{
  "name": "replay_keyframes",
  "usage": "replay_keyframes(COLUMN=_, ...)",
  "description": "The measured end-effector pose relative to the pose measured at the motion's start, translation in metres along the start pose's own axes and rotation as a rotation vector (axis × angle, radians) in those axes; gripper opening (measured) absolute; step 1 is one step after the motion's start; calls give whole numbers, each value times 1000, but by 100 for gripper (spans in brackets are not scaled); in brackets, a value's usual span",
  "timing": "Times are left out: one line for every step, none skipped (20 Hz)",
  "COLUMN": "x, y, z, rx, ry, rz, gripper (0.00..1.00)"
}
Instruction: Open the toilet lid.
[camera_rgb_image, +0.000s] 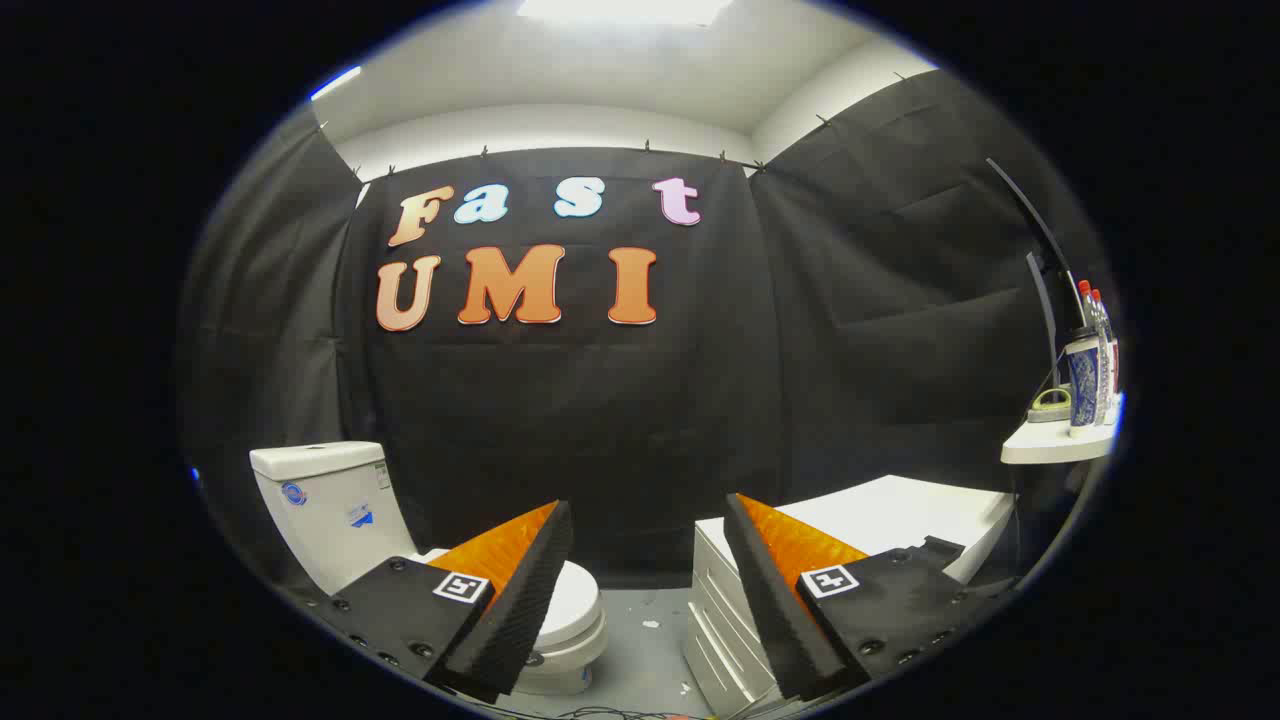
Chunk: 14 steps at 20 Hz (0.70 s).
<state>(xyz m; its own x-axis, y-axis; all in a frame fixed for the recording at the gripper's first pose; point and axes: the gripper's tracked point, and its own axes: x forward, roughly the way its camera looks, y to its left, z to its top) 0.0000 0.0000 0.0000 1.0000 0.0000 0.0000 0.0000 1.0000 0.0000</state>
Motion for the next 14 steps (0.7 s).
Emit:
replay_keyframes(x=0, y=1, z=0, rx=-1, ry=1, rz=2, gripper=98)
replay_keyframes(x=0, y=1, z=-1, rx=-1, ry=2, rz=4, gripper=98)
replay_keyframes(x=1, y=2, z=-1, rx=-1, ry=4, rz=5, gripper=98)
replay_keyframes(x=0, y=2, z=-2, rx=-2, ry=4, rz=5, gripper=98)
replay_keyframes(x=0, y=2, z=-1, rx=-2, ry=4, rz=5, gripper=98)
replay_keyframes(x=-1, y=1, z=-1, rx=-3, ry=3, rz=5, gripper=98)
replay_keyframes(x=0, y=1, z=1, rx=-3, ry=2, rz=4, gripper=98)
replay_keyframes(x=2, y=1, z=0, rx=-2, ry=3, rz=4, gripper=98)
replay_keyframes(x=1, y=1, z=-1, rx=-2, ry=5, rz=4, gripper=98)
replay_keyframes(x=1, y=1, z=-2, rx=-1, ry=6, rz=5, gripper=98)
replay_keyframes(x=1, y=1, z=-1, rx=-1, ry=7, rz=5, gripper=98)
replay_keyframes(x=0, y=1, z=-1, rx=-1, ry=6, rz=6, gripper=98)
replay_keyframes(x=0, y=2, z=-1, rx=-2, ry=6, rz=6, gripper=98)
replay_keyframes(x=0, y=2, z=-2, rx=-2, ry=7, rz=9, gripper=98)
